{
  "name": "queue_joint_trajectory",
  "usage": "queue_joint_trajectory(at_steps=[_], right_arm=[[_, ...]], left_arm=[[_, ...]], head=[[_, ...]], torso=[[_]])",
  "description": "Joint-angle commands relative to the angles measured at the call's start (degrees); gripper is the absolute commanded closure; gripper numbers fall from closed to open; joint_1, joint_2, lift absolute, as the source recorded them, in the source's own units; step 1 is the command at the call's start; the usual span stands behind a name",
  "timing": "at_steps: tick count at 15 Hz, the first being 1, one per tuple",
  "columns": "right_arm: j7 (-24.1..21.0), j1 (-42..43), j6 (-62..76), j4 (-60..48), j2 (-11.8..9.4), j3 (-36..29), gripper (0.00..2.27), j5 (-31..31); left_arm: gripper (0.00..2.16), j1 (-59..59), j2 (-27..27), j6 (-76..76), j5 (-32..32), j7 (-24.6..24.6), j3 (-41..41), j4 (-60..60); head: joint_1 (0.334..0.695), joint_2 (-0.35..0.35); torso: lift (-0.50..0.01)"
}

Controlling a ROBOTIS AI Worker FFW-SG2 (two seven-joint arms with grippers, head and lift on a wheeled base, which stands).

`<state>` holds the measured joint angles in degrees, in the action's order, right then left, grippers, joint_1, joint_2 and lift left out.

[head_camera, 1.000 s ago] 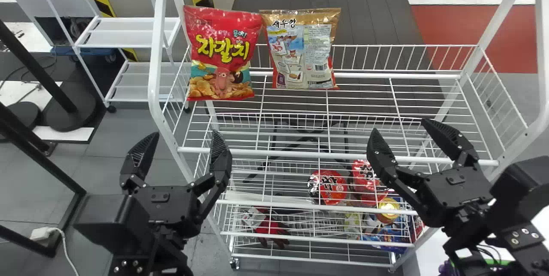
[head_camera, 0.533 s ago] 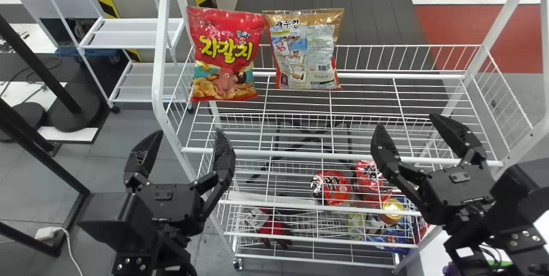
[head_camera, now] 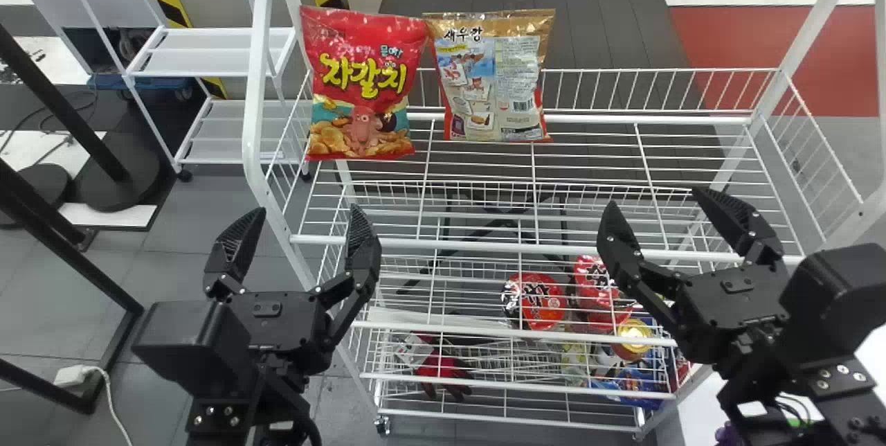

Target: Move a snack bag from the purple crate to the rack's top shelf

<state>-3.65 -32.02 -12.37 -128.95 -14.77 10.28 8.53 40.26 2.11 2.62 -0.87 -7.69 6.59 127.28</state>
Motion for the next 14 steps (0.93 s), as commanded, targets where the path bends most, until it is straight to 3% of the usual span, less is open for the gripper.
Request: queue_joint_trajectory(at_steps=[1,5,14], right_arm=[[0.4,-0.1,-2.5,-0.5,-0.1,-0.6,0.18,0.7],[3.0,-0.4,-3.4,-0.5,-0.1,-0.9,0.18,0.8],[3.7,-3.3,-2.5,-1.6,-0.1,-2.1,0.18,0.8]], left_arm=[[0.09,-0.2,0.0,-0.1,0.1,0.0,0.0,0.0],[0.09,-0.2,0.0,-0.1,0.2,-0.2,0.0,-0.1],[0.09,0.3,0.0,0.2,0.4,-0.3,-0.1,-1.0]], head=[[0.695,0.07],[0.695,0.07],[0.695,0.075]], torso=[[-0.022],[-0.038],[-0.074]])
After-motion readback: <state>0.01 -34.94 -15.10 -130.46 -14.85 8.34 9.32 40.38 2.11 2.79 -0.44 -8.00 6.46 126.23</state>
